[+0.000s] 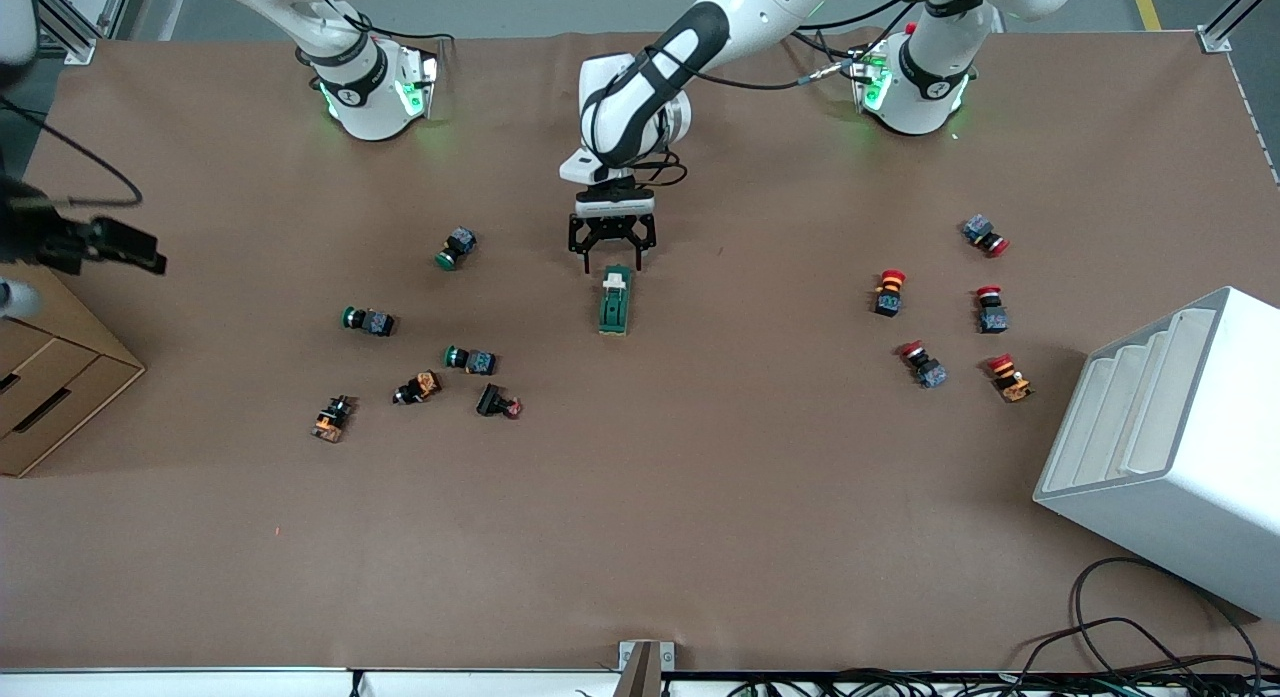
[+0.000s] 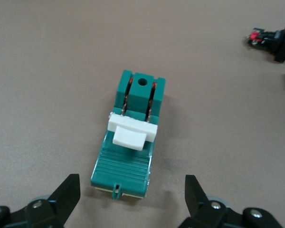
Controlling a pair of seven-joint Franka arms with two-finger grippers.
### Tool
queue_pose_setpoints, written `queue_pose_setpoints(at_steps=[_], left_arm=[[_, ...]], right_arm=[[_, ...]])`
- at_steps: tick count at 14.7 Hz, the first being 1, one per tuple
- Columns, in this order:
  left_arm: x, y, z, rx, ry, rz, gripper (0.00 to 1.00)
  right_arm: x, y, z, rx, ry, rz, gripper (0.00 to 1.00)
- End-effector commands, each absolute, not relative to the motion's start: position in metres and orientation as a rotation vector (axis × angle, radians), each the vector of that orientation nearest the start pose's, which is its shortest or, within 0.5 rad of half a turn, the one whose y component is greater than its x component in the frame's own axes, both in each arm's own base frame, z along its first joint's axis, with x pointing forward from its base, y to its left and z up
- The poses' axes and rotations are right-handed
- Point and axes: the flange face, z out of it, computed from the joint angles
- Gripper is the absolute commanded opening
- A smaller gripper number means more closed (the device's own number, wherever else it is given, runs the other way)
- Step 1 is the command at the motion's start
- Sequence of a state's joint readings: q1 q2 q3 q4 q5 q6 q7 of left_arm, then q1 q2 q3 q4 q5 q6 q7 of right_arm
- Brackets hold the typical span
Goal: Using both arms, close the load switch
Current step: 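Lower the left gripper onto the switch base while the right gripper approaches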
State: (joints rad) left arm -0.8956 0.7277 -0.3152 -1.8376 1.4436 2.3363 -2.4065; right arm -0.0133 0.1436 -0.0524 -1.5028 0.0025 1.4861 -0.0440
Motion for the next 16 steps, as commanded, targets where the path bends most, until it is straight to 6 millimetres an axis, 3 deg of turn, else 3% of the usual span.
queue_pose_setpoints(at_steps=[1,4,10,13,16], left_arm=[[0.241,-0.578,0.135,-3.023,-0.102,-1.202,0.98],[0.238,-0.572,0.121,-2.940,-0.032,-1.284,0.98],[0.216,-0.571,0.114,-2.872,0.019,-1.342,0.98],[0.196,-0.572,0.102,-2.891,-0.024,-1.347,0.99],[0.195,-0.564,0.096,-2.823,-0.026,-1.390,0.99]], right_arm=[[0.591,-0.031,0.555,-3.121,0.026,0.283,1.00],[0.597,0.000,0.546,-3.123,0.077,0.284,1.00],[0.602,0.089,0.519,-3.097,0.294,0.326,1.00],[0.595,0.138,0.490,-3.065,0.456,0.328,1.00],[0.584,0.181,0.463,-3.017,0.558,0.332,1.00]])
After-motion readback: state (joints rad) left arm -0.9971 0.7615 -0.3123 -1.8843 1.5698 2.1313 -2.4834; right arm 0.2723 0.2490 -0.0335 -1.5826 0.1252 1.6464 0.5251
